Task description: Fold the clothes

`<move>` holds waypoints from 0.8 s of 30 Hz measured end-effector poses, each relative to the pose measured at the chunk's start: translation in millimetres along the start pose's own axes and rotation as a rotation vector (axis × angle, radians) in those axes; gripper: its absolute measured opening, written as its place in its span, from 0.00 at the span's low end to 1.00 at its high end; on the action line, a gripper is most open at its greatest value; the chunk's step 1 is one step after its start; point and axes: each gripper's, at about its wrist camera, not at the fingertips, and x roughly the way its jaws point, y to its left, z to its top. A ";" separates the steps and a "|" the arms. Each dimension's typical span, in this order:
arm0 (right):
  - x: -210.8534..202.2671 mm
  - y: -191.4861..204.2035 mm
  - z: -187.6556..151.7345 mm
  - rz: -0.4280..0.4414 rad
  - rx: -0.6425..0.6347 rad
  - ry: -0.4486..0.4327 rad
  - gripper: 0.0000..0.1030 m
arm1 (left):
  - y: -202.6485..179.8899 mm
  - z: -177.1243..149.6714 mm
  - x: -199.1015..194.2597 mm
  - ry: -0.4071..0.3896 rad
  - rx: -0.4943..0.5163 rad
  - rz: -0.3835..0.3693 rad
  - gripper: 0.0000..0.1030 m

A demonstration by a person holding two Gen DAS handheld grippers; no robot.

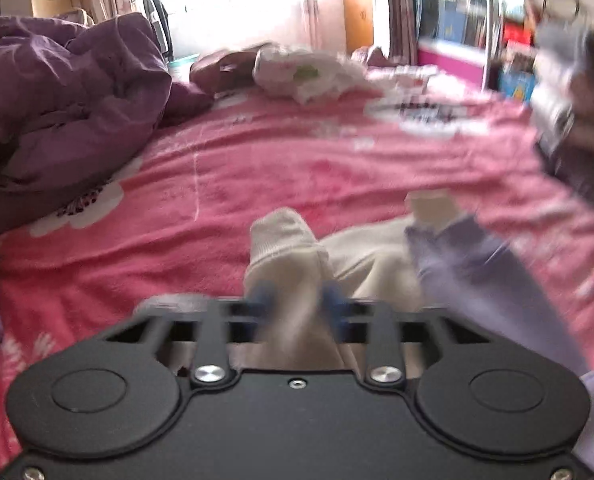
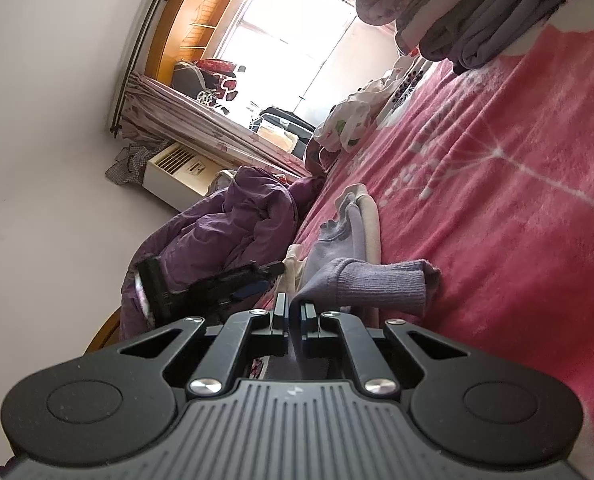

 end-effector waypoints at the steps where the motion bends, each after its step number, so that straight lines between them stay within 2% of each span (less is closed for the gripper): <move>1: 0.0 0.4 -0.1 0.002 0.000 0.001 0.07 | -0.3 -2.0 4.7 0.009 0.005 0.012 0.12; 2: -0.1 0.9 -0.2 0.004 0.000 0.001 0.07 | 0.3 -3.8 7.6 0.013 0.004 0.016 0.06; 6: -0.5 2.8 0.7 0.016 0.000 0.000 0.07 | 3.0 -2.7 -11.3 -0.044 -0.014 0.004 0.04; 8: -1.4 3.4 1.4 0.022 0.003 -0.002 0.07 | 3.9 2.6 -26.4 -0.080 -0.056 -0.045 0.04; 11: -2.8 3.7 2.2 0.028 0.007 -0.004 0.07 | -4.5 5.6 -13.5 -0.044 -0.043 -0.068 0.04; 12: -3.2 3.8 2.5 0.030 0.008 -0.005 0.07 | -5.6 3.7 -4.0 -0.016 -0.047 -0.094 0.04; 14: -4.1 4.0 3.0 0.035 0.011 -0.007 0.07 | -3.4 -4.3 16.6 0.042 -0.076 -0.166 0.11; 18: -5.6 4.8 4.1 0.036 0.009 -0.011 0.07 | 18.4 -5.3 -5.8 -0.014 -0.140 -0.255 0.11; 24: -4.6 1.9 5.7 0.041 0.023 -0.011 0.07 | 48.5 7.7 -20.5 -0.095 -0.165 -0.194 0.12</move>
